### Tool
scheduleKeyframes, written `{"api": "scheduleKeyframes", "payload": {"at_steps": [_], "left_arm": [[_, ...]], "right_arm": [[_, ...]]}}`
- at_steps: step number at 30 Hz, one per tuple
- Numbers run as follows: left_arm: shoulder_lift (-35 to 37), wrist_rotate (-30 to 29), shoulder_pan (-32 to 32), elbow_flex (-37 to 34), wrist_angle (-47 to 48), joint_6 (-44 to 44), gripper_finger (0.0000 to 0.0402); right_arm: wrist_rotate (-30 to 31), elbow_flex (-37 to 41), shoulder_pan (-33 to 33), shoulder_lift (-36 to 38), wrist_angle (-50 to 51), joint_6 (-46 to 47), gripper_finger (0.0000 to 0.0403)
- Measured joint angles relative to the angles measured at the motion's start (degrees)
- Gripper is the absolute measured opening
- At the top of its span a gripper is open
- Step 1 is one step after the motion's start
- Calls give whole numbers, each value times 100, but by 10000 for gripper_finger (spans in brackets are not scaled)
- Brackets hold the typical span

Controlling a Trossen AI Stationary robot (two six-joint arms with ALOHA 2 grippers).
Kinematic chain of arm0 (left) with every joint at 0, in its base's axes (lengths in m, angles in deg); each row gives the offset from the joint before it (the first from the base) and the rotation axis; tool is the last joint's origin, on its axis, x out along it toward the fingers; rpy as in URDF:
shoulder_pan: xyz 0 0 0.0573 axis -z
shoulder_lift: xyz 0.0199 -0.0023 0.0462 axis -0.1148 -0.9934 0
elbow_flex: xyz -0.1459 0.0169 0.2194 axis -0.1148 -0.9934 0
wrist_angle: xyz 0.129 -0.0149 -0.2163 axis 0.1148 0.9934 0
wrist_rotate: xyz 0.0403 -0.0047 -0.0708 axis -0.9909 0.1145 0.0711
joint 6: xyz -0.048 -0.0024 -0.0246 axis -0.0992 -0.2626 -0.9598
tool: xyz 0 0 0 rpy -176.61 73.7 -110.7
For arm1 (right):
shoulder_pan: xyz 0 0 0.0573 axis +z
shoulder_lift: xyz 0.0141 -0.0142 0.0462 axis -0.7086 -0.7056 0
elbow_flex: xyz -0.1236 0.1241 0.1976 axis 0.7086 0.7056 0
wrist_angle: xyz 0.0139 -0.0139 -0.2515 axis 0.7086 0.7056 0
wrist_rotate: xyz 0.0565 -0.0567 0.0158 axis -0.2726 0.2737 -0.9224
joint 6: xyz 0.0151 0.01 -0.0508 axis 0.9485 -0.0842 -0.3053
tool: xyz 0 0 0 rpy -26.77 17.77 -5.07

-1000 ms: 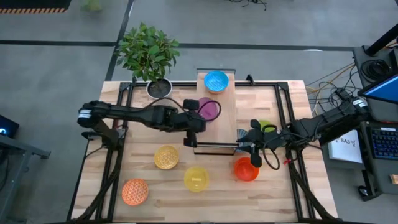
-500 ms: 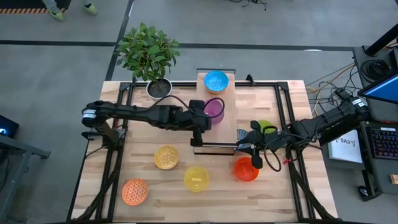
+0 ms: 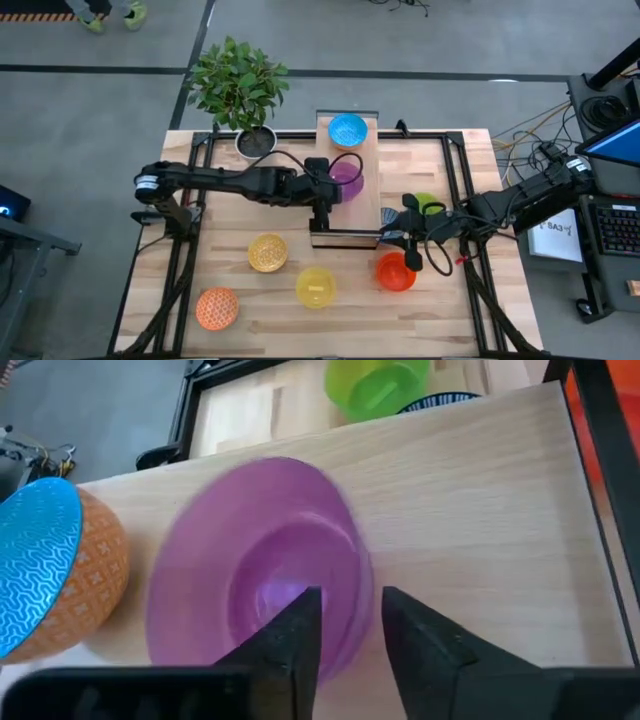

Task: Place and stack bowls onto a shelf
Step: Put the purple bowl on the shelf, then stack the dark blue patterned bowl on top of the blue patterned bowl on the shelf

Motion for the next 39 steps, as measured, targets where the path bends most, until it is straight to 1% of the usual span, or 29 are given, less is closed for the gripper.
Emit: {"api": "scheduleKeyframes", "payload": {"at_steps": [6,9,11,15,20,23,26,29,33,39], "left_arm": [[59,2,52,-1,27,-545,95],[117,2,252,-3,-11,-867,89],[181,7,454,-47,-142,-930,85],[307,15,907,-191,-275,-776,80],[514,79,1443,-479,-480,-457,79],[789,218,1613,-896,-864,-471,79],[1233,217,1708,-1468,-1462,-580,79],[1753,248,1781,-2044,-2350,-579,79],[2527,571,1815,-2787,-3477,-555,79],[3403,627,1873,-3834,-4167,-1287,79]], "right_arm": [[1,0,0,-5,-7,-102,123],[3,6,0,-5,-37,-178,123],[1,59,0,-5,-169,-308,123],[-1,222,0,-5,-427,-504,123],[-54,554,0,-5,-841,-490,123],[-56,644,0,-8,-891,-394,123],[-52,606,0,13,-919,-445,123],[-44,542,-2,52,-1046,-443,123],[-30,535,-2,56,-1495,-429,123],[-55,533,-2,-16,-2077,-109,123]]}}
